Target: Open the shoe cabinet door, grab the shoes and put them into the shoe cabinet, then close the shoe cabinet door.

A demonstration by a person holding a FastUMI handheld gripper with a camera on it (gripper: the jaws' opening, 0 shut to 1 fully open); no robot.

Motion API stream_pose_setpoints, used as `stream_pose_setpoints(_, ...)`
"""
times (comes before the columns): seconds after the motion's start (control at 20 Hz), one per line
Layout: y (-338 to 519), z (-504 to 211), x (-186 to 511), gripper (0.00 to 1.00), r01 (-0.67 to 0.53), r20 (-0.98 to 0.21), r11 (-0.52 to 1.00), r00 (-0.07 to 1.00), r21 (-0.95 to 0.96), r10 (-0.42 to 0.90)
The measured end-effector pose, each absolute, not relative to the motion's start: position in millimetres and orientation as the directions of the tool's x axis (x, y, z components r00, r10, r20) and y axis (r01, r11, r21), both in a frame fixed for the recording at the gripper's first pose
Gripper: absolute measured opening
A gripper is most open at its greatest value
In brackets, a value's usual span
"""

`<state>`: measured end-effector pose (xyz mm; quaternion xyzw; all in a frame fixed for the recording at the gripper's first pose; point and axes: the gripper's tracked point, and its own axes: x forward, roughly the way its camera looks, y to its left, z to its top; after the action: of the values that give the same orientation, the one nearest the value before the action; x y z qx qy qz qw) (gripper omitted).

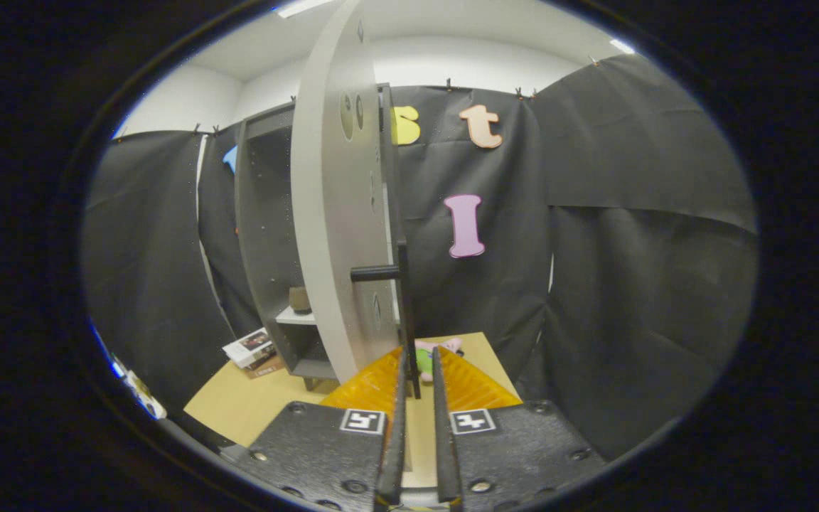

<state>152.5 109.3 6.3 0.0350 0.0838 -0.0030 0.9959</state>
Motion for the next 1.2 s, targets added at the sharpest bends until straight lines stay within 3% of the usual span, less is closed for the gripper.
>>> stream_pose_setpoints(0.2, 103, 2, 125, 0.80, 0.079, -0.144, 0.995, 0.987, 0.063, -0.069)
stream_pose_setpoints(0.3, 105, -2, 113, 0.89, 0.101, -0.136, 0.992, 0.987, 0.072, -0.090)
stream_pose_setpoints(0.5, 119, -21, 98, 0.99, 0.134, -0.141, 0.990, 0.982, 0.040, -0.127)
stream_pose_setpoints(1.2, 268, -198, 145, 0.99, -0.075, -0.369, 0.997, 0.928, -0.024, 0.061)
